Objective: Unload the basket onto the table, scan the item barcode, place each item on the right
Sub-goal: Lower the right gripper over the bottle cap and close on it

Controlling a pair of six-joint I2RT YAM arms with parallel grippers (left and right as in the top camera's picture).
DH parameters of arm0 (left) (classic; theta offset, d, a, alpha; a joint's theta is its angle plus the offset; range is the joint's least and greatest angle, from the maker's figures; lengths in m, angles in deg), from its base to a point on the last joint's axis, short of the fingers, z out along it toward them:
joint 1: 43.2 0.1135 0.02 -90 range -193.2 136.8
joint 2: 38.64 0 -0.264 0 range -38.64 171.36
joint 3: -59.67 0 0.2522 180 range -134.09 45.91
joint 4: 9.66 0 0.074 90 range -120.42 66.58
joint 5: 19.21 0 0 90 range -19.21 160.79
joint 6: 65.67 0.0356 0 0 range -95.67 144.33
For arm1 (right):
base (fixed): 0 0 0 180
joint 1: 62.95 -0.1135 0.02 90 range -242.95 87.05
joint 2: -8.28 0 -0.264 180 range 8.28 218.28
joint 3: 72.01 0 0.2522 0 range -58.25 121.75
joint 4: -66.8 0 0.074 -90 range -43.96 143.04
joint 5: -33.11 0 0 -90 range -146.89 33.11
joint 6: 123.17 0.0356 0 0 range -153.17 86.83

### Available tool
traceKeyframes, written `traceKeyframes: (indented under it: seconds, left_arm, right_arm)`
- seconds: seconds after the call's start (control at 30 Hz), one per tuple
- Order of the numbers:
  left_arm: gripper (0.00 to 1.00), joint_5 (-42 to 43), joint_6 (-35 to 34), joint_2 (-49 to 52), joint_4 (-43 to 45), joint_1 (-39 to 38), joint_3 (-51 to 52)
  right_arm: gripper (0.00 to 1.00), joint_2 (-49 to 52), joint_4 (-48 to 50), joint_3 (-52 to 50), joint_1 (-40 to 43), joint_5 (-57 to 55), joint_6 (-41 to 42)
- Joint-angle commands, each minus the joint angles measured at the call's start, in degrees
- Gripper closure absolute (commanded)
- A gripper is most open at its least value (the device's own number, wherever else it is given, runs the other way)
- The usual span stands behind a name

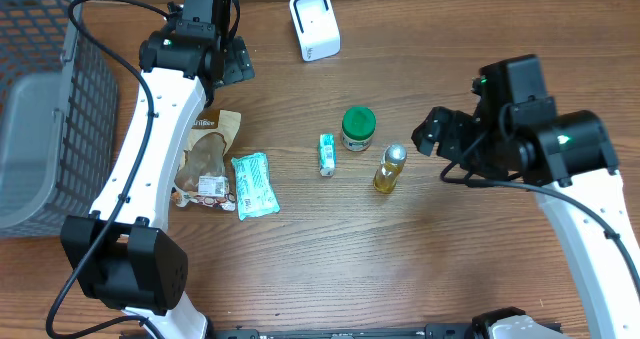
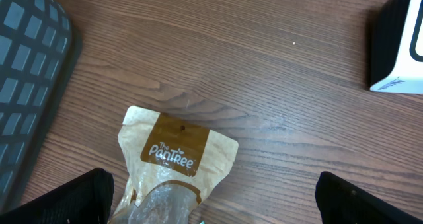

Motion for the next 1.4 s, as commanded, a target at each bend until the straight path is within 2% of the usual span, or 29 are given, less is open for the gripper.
traceKeyframes:
  seconds: [0.0, 0.17, 0.57, 0.87, 1.3, 1.33, 1.37]
  left_arm:
    - [0.00, -1.0, 0.7, -0.8, 0.2, -0.2, -0.7]
    - [0.00, -1.0, 0.7, -0.8, 0.2, -0.2, -0.7]
    - [0.00, -1.0, 0.7, -0.8, 0.2, -0.2, -0.7]
    - [0.00, -1.0, 0.7, -0.8, 0.2, -0.2, -0.7]
    - [0.00, -1.0, 0.7, -0.8, 0.2, -0.2, -0.7]
    - [0.00, -1.0, 0.7, -0.8, 0.2, -0.2, -0.7]
    - [0.01, -1.0, 0.7, -0.8, 0.2, -0.2, -0.7]
  right_arm:
    - [0.05, -0.4, 0.9, 0.7, -4.8, -9.3, 6.4]
    - [0.00, 2.8, 4.0, 0.6, -10.2, -11.7, 7.5]
    - [0.00, 17.1, 4.3, 0.6, -14.3, -11.9, 9.7]
    - [0.00, 24.2, 5.4, 0.6, -14.1, -11.9, 11.6]
    - [0.00, 24.6, 5.6, 0.6, -9.8, -6.3, 11.0]
    - [0.00, 24.6, 5.6, 0.6, -9.8, -6.3, 11.0]
    - [0.10, 24.6, 5.7, 0.6, -9.8, -6.3, 11.0]
